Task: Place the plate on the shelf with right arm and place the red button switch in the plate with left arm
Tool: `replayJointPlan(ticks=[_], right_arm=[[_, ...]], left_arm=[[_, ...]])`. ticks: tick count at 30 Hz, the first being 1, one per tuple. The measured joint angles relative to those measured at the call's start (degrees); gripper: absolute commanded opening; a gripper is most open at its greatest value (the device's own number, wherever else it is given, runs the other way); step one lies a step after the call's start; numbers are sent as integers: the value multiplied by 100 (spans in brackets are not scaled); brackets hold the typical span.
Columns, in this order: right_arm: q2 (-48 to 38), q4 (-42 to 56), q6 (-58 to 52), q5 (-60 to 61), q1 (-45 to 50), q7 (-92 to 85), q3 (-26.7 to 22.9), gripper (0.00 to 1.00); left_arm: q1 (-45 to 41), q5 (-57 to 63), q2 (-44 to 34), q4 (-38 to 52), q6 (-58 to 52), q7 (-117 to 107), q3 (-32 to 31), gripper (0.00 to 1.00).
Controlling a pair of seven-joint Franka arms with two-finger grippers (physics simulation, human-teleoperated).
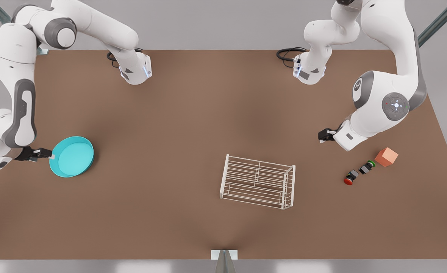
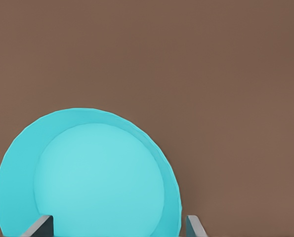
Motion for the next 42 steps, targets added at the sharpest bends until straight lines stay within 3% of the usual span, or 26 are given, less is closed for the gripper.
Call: replayJointPlan(ticks=[7,17,18,19,20,22,30,36,42], right_arm=[[454,130,46,46,-362,-323,92,100],[1048,262,133,71,-1076,-643,657,100],[1062,276,133,82,-1106,-668,672,98],[1069,283,131,94,-1120,-691,679,84],[1069,287,123,105,-1127,-714,683,77],[1063,290,108,115,-1127,-750,690,69],[1067,423,60,352,-1119,-853,704,62],[1068,447,16,503,-1108,-886,705,41],[1088,448,0,531,-1091,-920,704,41]], left_arm=[[33,2,-56,-206,-37,-2,112,100],[19,7,-57,-217,-51,-2,120,100],[20,7,-57,-217,-52,-2,120,100],[20,7,-57,-217,-52,-2,120,100],[21,8,-57,-217,-52,-2,120,100],[20,8,-57,-217,-53,-2,120,100],[20,9,-57,-220,-54,-2,120,100],[20,9,-57,-218,-54,-2,120,100],[20,9,-57,-218,-54,-2,120,100]])
